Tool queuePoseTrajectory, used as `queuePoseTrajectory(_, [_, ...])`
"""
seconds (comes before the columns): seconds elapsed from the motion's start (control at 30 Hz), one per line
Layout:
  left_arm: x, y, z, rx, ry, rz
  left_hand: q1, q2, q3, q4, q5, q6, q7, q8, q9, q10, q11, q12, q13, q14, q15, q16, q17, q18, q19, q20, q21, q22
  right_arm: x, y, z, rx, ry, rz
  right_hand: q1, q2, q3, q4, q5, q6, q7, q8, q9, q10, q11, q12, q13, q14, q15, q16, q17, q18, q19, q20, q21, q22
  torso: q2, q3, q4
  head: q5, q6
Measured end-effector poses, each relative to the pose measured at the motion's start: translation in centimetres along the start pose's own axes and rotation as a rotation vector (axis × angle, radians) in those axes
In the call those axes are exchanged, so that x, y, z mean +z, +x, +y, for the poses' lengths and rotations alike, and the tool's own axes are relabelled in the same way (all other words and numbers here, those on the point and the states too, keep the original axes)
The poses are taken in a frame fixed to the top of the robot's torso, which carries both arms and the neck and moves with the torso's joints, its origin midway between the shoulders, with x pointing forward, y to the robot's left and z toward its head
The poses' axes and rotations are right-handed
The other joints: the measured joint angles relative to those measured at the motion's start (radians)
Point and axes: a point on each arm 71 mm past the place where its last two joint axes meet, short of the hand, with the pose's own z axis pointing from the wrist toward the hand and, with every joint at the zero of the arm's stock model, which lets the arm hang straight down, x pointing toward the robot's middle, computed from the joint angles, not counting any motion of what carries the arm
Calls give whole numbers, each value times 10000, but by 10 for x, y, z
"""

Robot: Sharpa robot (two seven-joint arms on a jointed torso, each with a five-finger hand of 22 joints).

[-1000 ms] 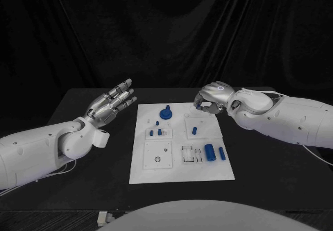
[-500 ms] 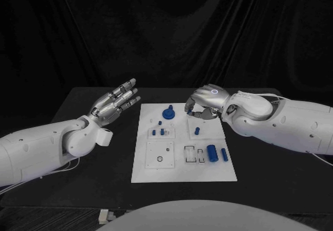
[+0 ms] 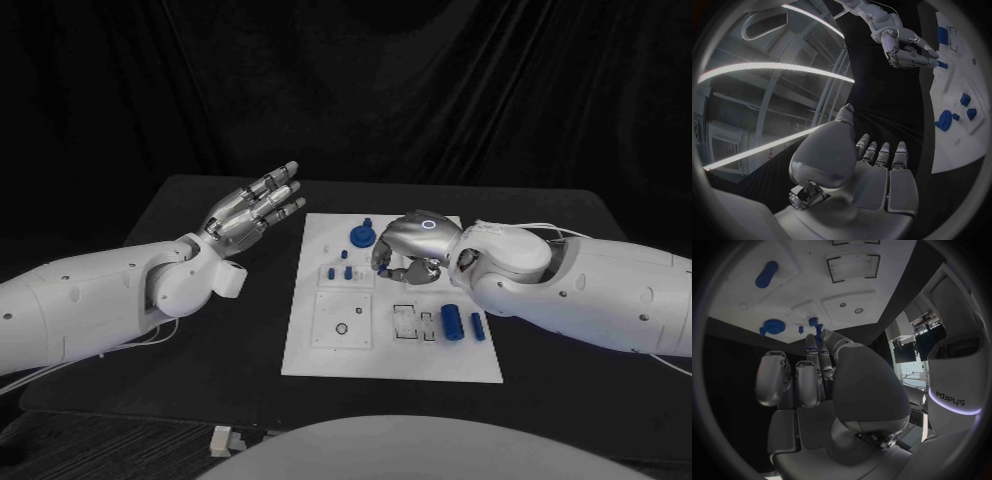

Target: Assemble the parts on the task board

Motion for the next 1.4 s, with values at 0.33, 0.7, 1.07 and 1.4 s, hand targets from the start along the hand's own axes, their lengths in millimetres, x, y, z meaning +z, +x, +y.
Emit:
queuePoseTrajectory(0.33, [1, 2, 1, -21, 1, 37, 40, 40, 0, 0, 31, 35, 35, 0, -1, 27, 27, 0, -1, 0, 0, 0, 3, 0, 0, 0, 0, -1, 11, 19, 17, 301, -304, 486, 45, -46, 28, -84, 125, -35, 35, -88, 2, 19, -17, 25, 27, 0, 0, 0, -1, 1, 0, 0, -43, -1, 0, -6, 4, 225, 0])
queuePoseTrajectory(0.7, [3, 3, 2, -36, -7, 61, 40, 40, -28, -28, 31, 76, 76, 0, -1, 27, 26, 0, -2, 0, 0, 0, 4, 0, 0, 0, 0, -1, 20, 27, 25, 387, -436, 670, 53, -52, 55, -111, 123, -71, 71, -88, 2, 55, 18, 57, 28, 0, 0, 0, -1, 0, 0, 0, -43, -1, 0, -7, 4, 337, 0])
queuePoseTrajectory(1.07, [2, 3, 4, -63, -34, 70, 58, 99, 0, -56, 31, 124, 198, 0, 14, 25, 25, 0, -3, 0, -1, 0, 0, 0, 0, 0, 0, -2, 24, 34, 28, 453, -467, 847, 58, -47, 28, -138, 118, -106, 106, -145, -11, 56, 17, 55, 43, 0, 0, 0, 0, 1, 0, -1, -43, -2, -3, -8, 4, 408, 0])
queuePoseTrajectory(1.4, [2, 3, 6, -100, -70, 76, 73, 163, 0, -55, 31, 213, 287, 0, 26, 25, 24, 0, -3, 0, -1, 0, -4, -1, 0, 0, 0, -3, 27, 40, 30, 518, -455, 969, 69, -36, 43, -153, 110, -144, 69, -183, -10, 56, 17, 52, 39, 0, 0, 0, -11, 1, 0, 0, -42, -2, -4, -10, 4, 430, 0])
